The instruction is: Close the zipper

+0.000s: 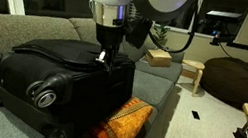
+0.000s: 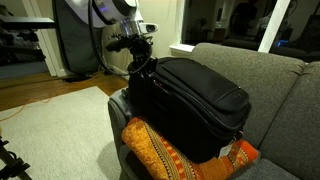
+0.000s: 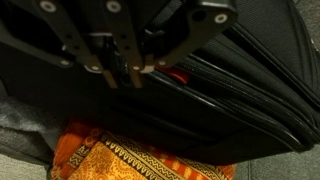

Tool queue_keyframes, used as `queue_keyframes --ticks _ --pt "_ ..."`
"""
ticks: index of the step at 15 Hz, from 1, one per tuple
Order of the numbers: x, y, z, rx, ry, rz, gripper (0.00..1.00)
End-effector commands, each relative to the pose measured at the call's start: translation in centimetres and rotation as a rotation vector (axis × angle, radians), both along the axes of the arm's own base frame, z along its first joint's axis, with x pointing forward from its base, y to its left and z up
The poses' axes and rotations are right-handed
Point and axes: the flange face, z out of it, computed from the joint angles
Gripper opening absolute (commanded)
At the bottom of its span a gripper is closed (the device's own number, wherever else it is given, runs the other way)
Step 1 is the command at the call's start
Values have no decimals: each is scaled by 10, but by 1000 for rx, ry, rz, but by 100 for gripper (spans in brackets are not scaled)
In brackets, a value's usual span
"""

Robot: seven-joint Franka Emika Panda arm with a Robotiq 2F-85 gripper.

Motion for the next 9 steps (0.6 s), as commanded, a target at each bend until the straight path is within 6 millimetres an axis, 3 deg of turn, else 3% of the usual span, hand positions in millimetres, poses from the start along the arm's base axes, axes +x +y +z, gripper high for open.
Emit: queue_keyframes --ticks 1,7,9 --pt "-16 22 8 -9 -30 25 6" --pt "-23 39 13 -37 -46 69 6" --pt "-28 53 15 -33 -52 94 6"
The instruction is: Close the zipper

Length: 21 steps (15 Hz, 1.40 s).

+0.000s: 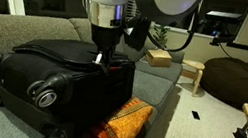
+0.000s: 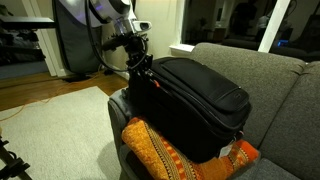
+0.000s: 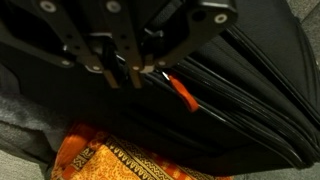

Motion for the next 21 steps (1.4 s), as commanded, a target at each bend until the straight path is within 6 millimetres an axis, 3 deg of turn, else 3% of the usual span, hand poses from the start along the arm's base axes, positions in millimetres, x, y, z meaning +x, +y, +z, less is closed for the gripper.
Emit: queue_keyframes --ticks 1,5,19,21 --pt "-21 33 14 3 -34 34 6" --pt "-25 48 12 -6 -45 57 6" --pt "-28 61 15 -36 -59 103 6" --pt "-26 58 14 -43 -65 94 38"
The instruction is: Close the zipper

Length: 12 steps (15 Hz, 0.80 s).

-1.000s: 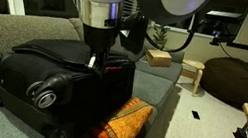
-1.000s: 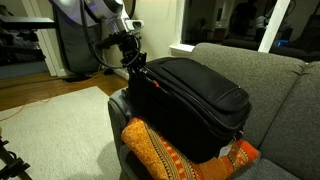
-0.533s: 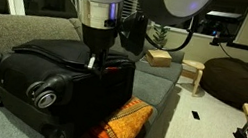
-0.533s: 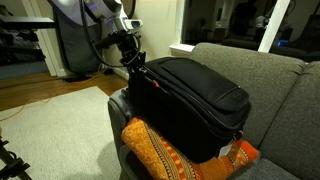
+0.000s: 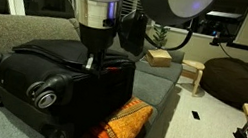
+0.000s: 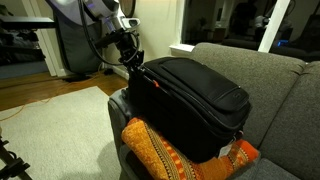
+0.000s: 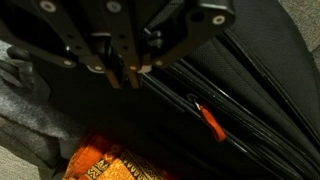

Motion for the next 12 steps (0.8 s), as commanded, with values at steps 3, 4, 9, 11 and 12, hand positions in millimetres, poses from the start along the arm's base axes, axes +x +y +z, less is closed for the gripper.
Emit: queue_keyframes --ticks 3,4,9,11,12 --pt "-11 12 9 1 -26 -7 51" --pt "-12 14 8 2 -26 -6 57" --pt "-10 10 7 -3 -34 -14 90" --pt "-9 4 7 -3 -37 -35 98" --pt "-9 1 7 1 -39 -52 100"
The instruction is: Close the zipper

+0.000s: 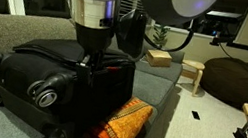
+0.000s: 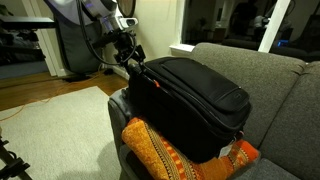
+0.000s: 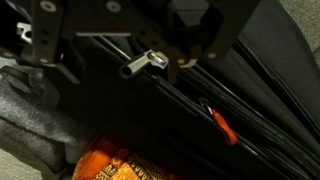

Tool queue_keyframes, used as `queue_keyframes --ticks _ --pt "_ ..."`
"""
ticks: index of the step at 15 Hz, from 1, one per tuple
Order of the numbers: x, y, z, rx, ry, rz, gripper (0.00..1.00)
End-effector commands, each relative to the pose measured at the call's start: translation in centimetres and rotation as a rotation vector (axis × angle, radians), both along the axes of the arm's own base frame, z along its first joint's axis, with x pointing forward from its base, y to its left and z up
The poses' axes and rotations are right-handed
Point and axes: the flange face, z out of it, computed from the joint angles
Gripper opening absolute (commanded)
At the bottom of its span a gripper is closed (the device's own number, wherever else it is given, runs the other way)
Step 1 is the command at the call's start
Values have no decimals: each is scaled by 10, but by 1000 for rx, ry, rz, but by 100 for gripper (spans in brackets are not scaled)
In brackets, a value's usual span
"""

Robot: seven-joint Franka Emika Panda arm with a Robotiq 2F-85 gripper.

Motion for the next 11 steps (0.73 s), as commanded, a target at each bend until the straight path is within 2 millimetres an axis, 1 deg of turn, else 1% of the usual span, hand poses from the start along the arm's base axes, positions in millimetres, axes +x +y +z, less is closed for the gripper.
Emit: queue_keyframes --ticks 1,5,6,11 --pt "-6 -13 6 1 -33 -60 100" --pt "-8 -21 5 5 -54 -106 100" --pt "4 -14 -2 7 -24 -84 100" --pt "4 -16 -2 8 -29 -99 100"
